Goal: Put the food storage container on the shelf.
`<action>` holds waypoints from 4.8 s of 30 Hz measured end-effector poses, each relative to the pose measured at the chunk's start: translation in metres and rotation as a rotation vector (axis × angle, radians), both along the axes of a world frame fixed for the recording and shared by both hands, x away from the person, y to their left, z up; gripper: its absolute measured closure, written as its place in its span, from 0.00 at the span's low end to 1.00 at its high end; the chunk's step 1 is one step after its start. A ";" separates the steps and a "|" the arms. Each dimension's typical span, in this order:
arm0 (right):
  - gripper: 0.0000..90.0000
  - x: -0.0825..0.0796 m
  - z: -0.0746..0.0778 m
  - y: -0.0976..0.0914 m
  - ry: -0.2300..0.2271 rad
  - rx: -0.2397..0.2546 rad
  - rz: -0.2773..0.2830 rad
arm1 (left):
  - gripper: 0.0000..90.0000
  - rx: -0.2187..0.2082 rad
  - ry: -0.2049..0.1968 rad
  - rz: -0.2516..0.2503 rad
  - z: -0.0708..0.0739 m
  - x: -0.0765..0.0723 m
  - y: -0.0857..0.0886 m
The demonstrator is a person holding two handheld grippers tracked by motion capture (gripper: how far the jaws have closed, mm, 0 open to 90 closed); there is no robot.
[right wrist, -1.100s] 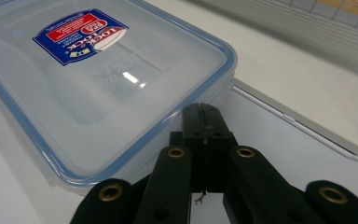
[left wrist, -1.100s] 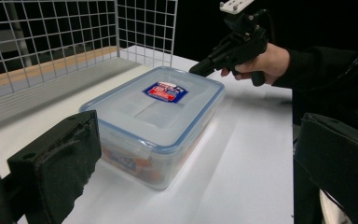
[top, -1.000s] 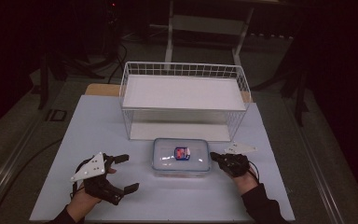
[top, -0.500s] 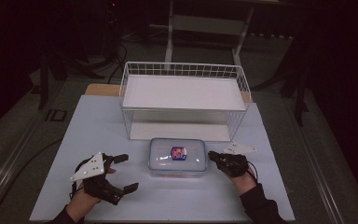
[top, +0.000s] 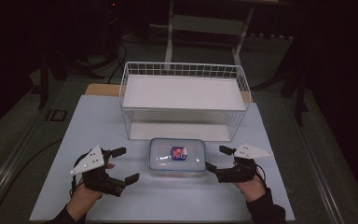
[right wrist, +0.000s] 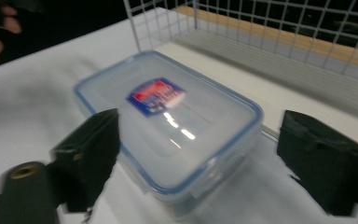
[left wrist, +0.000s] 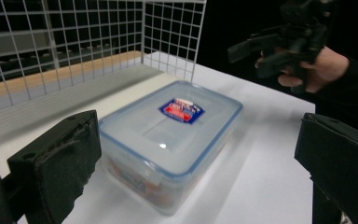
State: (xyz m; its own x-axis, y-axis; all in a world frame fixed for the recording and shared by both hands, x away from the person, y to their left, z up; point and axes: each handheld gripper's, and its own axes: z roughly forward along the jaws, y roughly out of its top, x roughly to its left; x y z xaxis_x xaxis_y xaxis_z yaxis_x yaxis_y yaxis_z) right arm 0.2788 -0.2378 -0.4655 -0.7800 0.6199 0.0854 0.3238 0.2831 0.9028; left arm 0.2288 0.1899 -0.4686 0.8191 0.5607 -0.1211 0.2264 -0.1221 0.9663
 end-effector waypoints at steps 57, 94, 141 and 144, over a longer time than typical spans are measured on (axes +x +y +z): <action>0.12 -0.006 0.001 0.019 -0.075 -0.055 -0.075 | 0.01 0.008 0.662 0.070 -0.030 0.105 -0.048; 0.14 0.007 -0.013 0.015 0.073 -0.049 -0.079 | 0.54 -0.076 0.974 0.004 -0.054 0.123 -0.026; 0.54 0.036 -0.037 -0.005 0.606 0.175 0.003 | 0.63 -0.023 0.769 -0.032 -0.036 0.081 -0.033; 0.54 0.036 -0.036 -0.006 0.597 0.178 0.001 | 0.63 -0.024 0.747 -0.027 -0.032 0.081 -0.034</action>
State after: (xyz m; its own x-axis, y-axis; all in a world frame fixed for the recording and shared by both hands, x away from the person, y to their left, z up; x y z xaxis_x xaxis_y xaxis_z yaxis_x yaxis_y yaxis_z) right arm 0.3149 -0.2436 -0.5012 -0.5664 0.5555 0.6088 0.7869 0.1451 0.5997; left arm 0.3101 0.1560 -0.5008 0.5271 0.5322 -0.6625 0.8210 -0.1177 0.5587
